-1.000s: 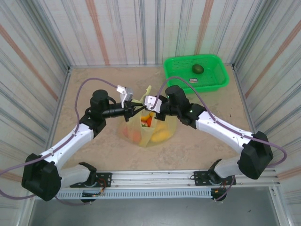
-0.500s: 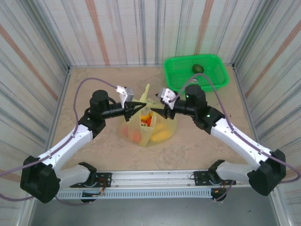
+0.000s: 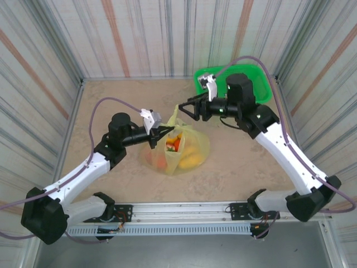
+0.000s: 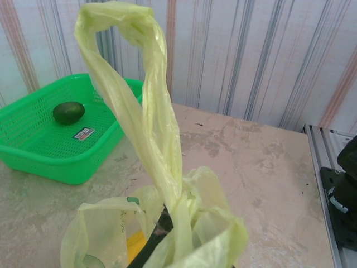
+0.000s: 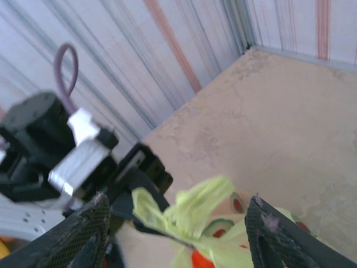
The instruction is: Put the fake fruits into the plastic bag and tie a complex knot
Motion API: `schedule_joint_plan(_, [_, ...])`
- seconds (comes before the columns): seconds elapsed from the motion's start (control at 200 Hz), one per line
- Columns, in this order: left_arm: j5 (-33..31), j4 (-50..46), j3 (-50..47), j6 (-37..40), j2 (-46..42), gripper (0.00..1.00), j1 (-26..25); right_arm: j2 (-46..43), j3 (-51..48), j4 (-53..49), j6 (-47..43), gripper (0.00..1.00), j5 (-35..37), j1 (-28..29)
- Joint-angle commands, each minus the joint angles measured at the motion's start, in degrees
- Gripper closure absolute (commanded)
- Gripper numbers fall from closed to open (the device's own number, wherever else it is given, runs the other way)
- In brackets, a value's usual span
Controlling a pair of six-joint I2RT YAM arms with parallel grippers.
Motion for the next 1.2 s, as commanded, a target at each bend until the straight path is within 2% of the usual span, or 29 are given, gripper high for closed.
schedule_joint_plan(0.0, [-1.41,-1.45,0.11,3.32,-1.63,1.0,-1.3,5.2,6.36,-12.7,10.38,0.31,-4.73,-0.56])
schedule_joint_plan(0.165, [-2.98,-1.73,-0.02,3.35,-2.09,1.0,-1.77,9.1,7.81,-16.26,13.05,0.36,-5.36,-0.48])
schedule_joint_plan(0.391, [-3.33,-2.24,0.12,3.98,-2.21,1.0,-2.3,9.41,5.02,-13.14,15.07,0.52,-7.28,-0.04])
schedule_joint_plan(0.526, [-3.74,-2.84,0.25,4.36,-2.02,1.0,-2.66,10.46,4.66,-10.92,16.2,0.71,-9.5,0.3])
schedule_joint_plan(0.696, [-6.29,-4.31,0.58,5.13,-1.75,1.0,-3.06,8.79,4.79,-9.25,17.09,1.0,-10.82,0.41])
schedule_joint_plan(1.072, [-7.18,-5.76,1.18,5.11,-1.13,1.0,-3.28,5.66,5.79,-6.39,19.64,1.0,-11.84,-1.44])
schedule_joint_plan(1.197, [-7.56,-6.38,1.28,5.2,-0.92,0.96,-3.38,5.84,6.37,-6.48,19.55,1.0,-12.07,-1.56])
